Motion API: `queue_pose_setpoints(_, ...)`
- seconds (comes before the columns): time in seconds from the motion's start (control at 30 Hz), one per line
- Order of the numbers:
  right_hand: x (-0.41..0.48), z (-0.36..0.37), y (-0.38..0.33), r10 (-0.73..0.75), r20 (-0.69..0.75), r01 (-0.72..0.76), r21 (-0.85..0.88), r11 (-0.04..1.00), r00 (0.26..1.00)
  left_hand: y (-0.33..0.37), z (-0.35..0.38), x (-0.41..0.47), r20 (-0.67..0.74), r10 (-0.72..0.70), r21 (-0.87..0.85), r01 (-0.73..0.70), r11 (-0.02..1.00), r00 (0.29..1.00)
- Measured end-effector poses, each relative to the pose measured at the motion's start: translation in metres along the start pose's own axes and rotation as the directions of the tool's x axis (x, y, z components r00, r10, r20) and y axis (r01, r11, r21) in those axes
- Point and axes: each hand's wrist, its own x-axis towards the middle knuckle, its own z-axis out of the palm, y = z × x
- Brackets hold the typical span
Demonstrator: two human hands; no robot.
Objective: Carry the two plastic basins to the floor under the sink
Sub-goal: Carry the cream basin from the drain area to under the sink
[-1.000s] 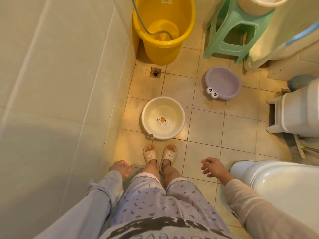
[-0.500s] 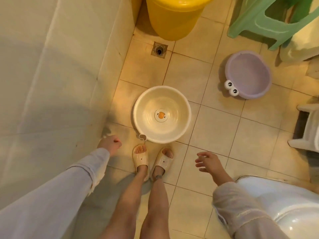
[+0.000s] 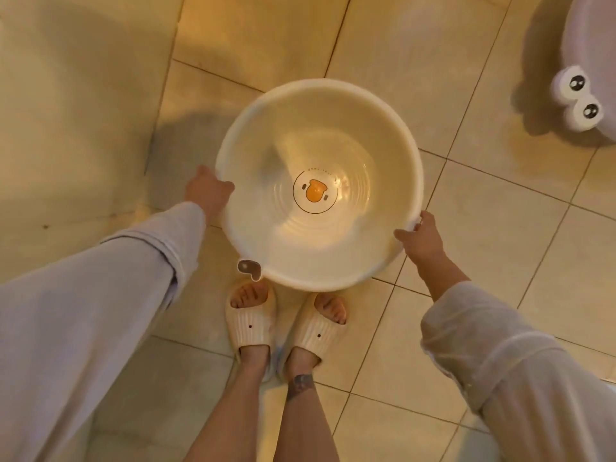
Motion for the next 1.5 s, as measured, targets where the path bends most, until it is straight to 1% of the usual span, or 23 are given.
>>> queue_pose_setpoints(0.07,0.009,0.004,0.004,-0.009,-0.017,0.009,0.017,1.0,1.0,-0.003,0.006,0.008,0.054,-0.031,-0.128,0.038,0.991,0.998)
queue_pose_setpoints(0.1,0.01,0.004,0.006,-0.01,-0.027,0.011,0.034,0.999,1.0,-0.005,0.007,0.009,0.067,-0.037,-0.166,0.048,0.985,0.997)
queue_pose_setpoints(0.2,-0.005,-0.004,0.007,0.023,-0.017,-0.021,0.116,0.993,1.0,-0.007,-0.005,-0.005,0.061,-0.078,-0.173,0.087,0.981,0.995)
queue_pose_setpoints(0.27,-0.027,-0.016,0.009,0.047,0.0,-0.047,0.144,0.988,0.999,-0.007,-0.02,-0.028,0.082,-0.095,-0.168,0.108,0.98,0.992)
queue_pose_setpoints(0.4,-0.096,-0.056,0.008,0.071,0.022,-0.074,0.189,0.979,0.997,-0.006,-0.062,-0.1,0.152,-0.097,-0.205,0.128,0.97,0.984)
queue_pose_setpoints(0.43,-0.118,-0.067,0.006,0.074,0.031,-0.078,0.196,0.977,0.997,-0.007,-0.075,-0.123,0.151,-0.09,-0.208,0.12,0.971,0.984)
queue_pose_setpoints(0.47,-0.142,-0.078,0.005,0.073,0.038,-0.08,0.206,0.975,0.997,-0.008,-0.089,-0.148,0.136,-0.074,-0.207,0.101,0.973,0.988)
queue_pose_setpoints(0.53,-0.196,-0.103,0.004,0.057,0.039,-0.065,0.243,0.968,0.998,-0.014,-0.117,-0.2,0.057,-0.026,-0.208,0.038,0.977,0.998)
queue_pose_setpoints(0.63,-0.283,-0.137,0.001,-0.026,0.003,0.024,0.321,0.947,1.0,-0.017,-0.163,-0.281,-0.047,0.01,-0.234,-0.021,0.972,0.999)
queue_pose_setpoints(0.73,-0.358,-0.162,0.002,-0.065,-0.03,0.072,0.456,0.887,0.997,-0.017,-0.208,-0.346,-0.075,0.034,-0.277,-0.054,0.959,0.997)
queue_pose_setpoints(0.9,-0.448,-0.188,0.013,-0.069,0.016,0.046,0.593,0.804,0.998,-0.02,-0.267,-0.424,-0.093,0.024,-0.342,-0.055,0.938,0.995)
queue_pose_setpoints(1.03,-0.488,-0.204,0.022,-0.099,-0.007,0.08,0.653,0.753,0.995,-0.027,-0.288,-0.461,-0.074,0.04,-0.387,-0.066,0.92,0.996)
queue_pose_setpoints(1.2,-0.513,-0.22,0.04,-0.131,-0.067,0.14,0.704,0.696,0.989,-0.025,-0.284,-0.486,-0.042,0.099,-0.446,-0.107,0.888,0.994)
queue_pose_setpoints(1.27,-0.519,-0.225,0.05,-0.116,-0.094,0.148,0.73,0.667,0.989,-0.021,-0.277,-0.489,-0.015,0.122,-0.468,-0.114,0.876,0.992)
queue_pose_setpoints(1.37,-0.529,-0.227,0.069,-0.05,-0.133,0.136,0.784,0.606,0.99,-0.012,-0.269,-0.494,0.048,0.16,-0.47,-0.119,0.874,0.986)
queue_pose_setpoints(1.5,-0.55,-0.22,0.098,0.066,-0.172,0.122,0.877,0.464,0.983,0.008,-0.264,-0.505,0.178,0.232,-0.465,-0.126,0.876,0.956)
